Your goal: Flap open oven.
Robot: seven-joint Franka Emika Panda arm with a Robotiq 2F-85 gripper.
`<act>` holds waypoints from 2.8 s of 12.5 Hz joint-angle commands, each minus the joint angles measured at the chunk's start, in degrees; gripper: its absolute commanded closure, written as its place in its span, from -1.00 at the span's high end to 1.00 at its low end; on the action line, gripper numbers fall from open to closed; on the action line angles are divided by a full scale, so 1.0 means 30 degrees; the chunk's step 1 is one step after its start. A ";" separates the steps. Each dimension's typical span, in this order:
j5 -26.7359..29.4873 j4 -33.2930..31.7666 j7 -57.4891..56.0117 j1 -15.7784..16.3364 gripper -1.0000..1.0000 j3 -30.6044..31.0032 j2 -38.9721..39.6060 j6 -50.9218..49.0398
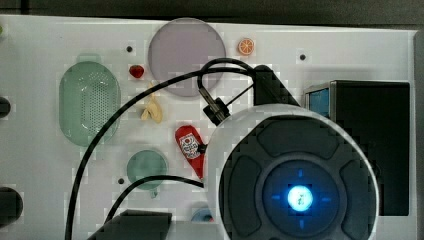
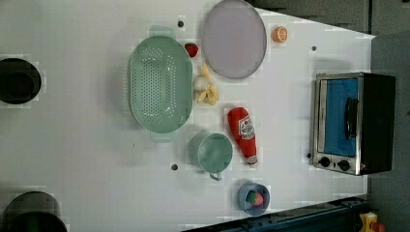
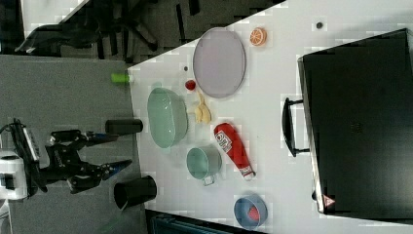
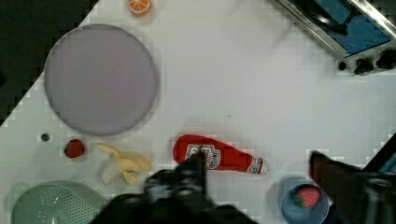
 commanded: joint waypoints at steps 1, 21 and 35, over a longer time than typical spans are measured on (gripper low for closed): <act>0.0127 -0.0089 0.0688 -0.0162 -0.09 -0.0119 0.0823 -0.0104; -0.0180 -0.5210 -2.2771 -0.1246 -0.65 -0.7059 0.2765 0.7659; -0.0086 -0.7820 -2.4553 -0.1381 -0.65 -0.7867 0.7253 1.5338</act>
